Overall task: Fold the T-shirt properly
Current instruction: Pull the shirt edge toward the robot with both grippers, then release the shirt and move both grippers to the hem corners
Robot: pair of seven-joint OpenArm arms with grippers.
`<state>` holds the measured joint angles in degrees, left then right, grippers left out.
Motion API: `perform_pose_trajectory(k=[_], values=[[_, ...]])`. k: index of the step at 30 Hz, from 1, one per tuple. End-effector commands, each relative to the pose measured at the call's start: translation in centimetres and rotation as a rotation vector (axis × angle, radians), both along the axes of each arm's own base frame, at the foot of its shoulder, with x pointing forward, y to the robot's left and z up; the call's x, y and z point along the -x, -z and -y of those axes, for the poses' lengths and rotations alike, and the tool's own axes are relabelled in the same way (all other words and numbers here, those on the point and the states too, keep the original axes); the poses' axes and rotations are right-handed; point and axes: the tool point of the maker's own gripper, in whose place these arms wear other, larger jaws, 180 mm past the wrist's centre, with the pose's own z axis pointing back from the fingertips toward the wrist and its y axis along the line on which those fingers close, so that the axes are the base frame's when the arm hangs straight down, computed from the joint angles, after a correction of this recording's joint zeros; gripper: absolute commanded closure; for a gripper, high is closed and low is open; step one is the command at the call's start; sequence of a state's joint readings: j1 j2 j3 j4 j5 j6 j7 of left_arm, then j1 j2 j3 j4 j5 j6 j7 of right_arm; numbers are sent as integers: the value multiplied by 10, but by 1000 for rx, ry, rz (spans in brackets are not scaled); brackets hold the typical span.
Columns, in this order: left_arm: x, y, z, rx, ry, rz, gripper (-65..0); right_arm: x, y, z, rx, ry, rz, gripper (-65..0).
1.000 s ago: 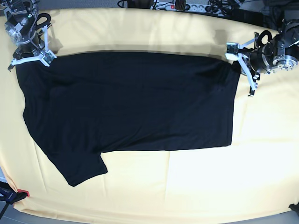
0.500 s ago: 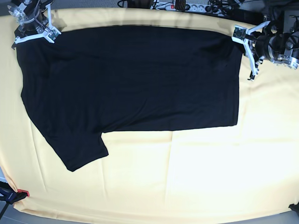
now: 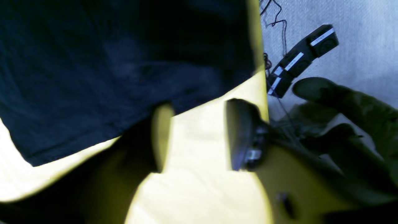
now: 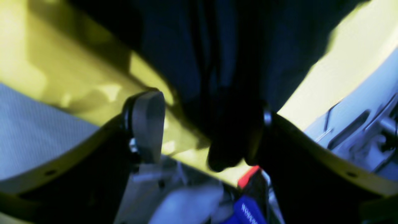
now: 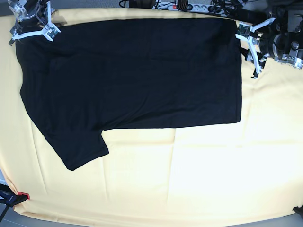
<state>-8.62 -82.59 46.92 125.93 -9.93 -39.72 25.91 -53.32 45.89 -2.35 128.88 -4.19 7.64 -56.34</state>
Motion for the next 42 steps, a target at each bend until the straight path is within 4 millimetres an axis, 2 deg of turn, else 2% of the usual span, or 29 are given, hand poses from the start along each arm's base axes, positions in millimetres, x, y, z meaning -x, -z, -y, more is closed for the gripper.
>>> perform_pose_trajectory(k=[1,4,9,14,20,23,27,31,36,39,42], values=[[-2,-7,-4,-28,6,15,-329,-5,-11,0,19,-11,23,-396],[4,-12,-3,-62,12,11,-329,-10,-25,-9,17,-23,50,-396],[14,-26,1,-61,51,15,-329,-16,-35,4,97,-11,113,-396],[-31,-33,5,-34,-88,244,-329,-32,-55,20,188,18,240,-394],[-73,-49,6,9,-220,470,-329,-56,-88,46,271,57,394,-394],[-90,-55,3,15,-270,565,-329,-77,-108,48,235,42,514,-390],[-108,-51,2,51,-376,621,-329,-96,-121,43,97,58,599,-390],[-155,-55,-18,70,-548,792,-329,-115,-134,42,44,83,663,-390],[-220,-81,-59,128,-850,985,-329,-122,-141,41,36,84,696,-390],[-246,-89,-78,263,-1103,921,-329,-122,-141,41,37,85,696,-390],[-259,-89,-79,527,-1338,678,-329,-122,-140,41,36,84,691,-390]])
